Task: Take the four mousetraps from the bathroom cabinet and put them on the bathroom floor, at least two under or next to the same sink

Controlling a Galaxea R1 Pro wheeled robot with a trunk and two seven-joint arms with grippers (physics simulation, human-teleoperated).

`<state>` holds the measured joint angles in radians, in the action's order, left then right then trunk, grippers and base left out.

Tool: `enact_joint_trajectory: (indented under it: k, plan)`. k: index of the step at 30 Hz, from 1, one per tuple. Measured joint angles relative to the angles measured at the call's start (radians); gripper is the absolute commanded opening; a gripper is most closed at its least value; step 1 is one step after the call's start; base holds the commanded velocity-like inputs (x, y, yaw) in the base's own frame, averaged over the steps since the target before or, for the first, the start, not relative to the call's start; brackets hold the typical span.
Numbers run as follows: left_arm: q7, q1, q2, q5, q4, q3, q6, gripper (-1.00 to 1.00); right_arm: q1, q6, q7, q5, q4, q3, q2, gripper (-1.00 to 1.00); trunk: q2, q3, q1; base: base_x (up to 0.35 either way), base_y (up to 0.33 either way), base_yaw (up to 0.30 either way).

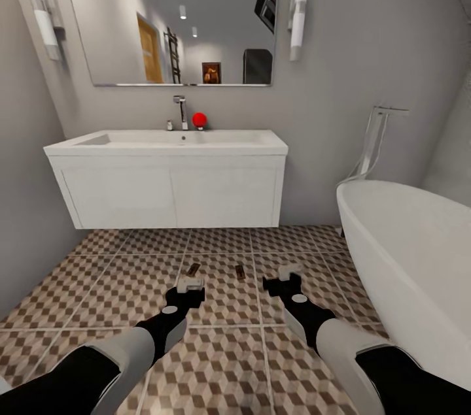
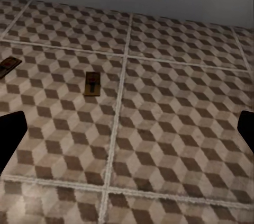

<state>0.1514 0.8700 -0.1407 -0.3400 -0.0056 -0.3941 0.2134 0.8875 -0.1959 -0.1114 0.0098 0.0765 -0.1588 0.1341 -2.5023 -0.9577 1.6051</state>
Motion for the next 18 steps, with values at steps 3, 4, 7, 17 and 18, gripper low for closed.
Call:
enact_joint_trajectory:
  k: [3, 4, 7, 17, 18]
  plan:
    - [0.000, 0.000, 0.000, 0.000, 0.000, 0.000, 0.000, 1.00, 0.000, 0.000, 0.000, 0.000, 0.000, 0.000, 0.000, 1.00, 0.001, 0.012, -0.001, 0.000, 0.000, 0.000]
    - [0.000, 0.000, 0.000, 0.000, 0.000, 0.000, 0.000, 1.00, 0.000, 0.000, 0.000, 0.000, 0.000, 0.000, 0.001, 1.00, 0.001, 0.015, -0.002, 0.000, 0.000, 0.000]
    - [0.000, 0.001, 0.000, 0.000, 0.000, 0.000, 0.000, 1.00, 0.000, 0.000, 0.000, 0.000, 0.000, 0.000, 0.001, 1.00, 0.002, 0.027, -0.003, 0.000, 0.000, 0.000]
    - [0.000, 0.000, 0.000, -0.003, 0.000, 0.000, 0.000, 1.00, 0.000, -0.001, 0.000, 0.000, 0.000, 0.000, 0.001, 1.00, 0.044, 0.061, -0.028, 0.000, 0.000, 0.000]
    - [0.000, 0.000, 0.000, -0.008, 0.000, 0.000, 0.000, 1.00, 0.000, -0.001, 0.000, 0.000, 0.000, 0.000, 0.002, 1.00, 0.051, 0.065, -0.032, 0.000, 0.000, 0.000]
